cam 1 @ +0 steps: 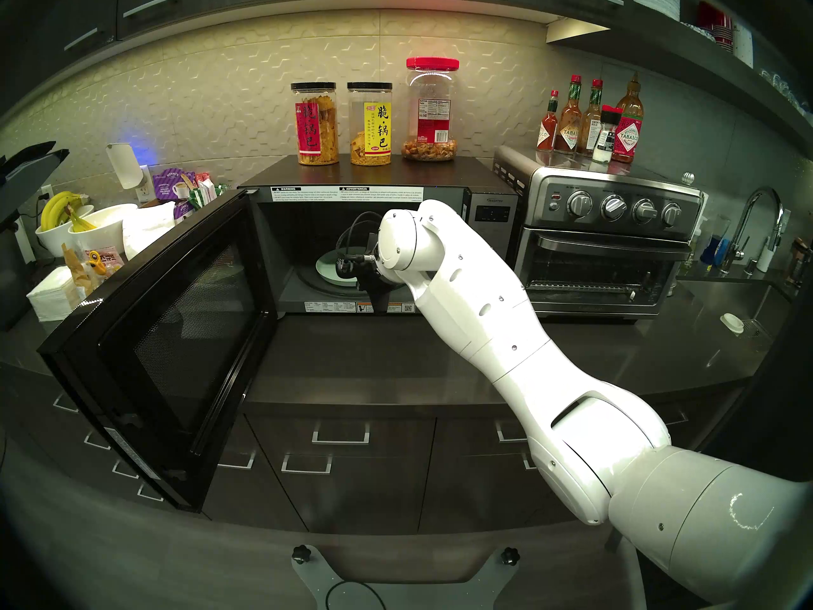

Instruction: Open the microwave, put the plate inside, and close the door

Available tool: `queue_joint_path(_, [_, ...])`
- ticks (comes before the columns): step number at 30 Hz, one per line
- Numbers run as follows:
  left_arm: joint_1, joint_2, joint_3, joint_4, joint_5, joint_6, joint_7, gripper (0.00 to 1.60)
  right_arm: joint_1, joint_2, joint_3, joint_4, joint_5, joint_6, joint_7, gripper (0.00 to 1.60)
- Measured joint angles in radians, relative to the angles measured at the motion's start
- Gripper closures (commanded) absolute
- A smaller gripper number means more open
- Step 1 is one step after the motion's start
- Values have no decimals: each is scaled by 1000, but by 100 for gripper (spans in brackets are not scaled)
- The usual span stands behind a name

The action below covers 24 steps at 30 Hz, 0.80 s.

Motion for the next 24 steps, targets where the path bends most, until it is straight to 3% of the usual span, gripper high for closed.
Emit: queue_joint_path(24, [1, 0, 0, -9, -21, 0, 0, 0, -136, 223, 246, -315, 150, -55, 270, 160])
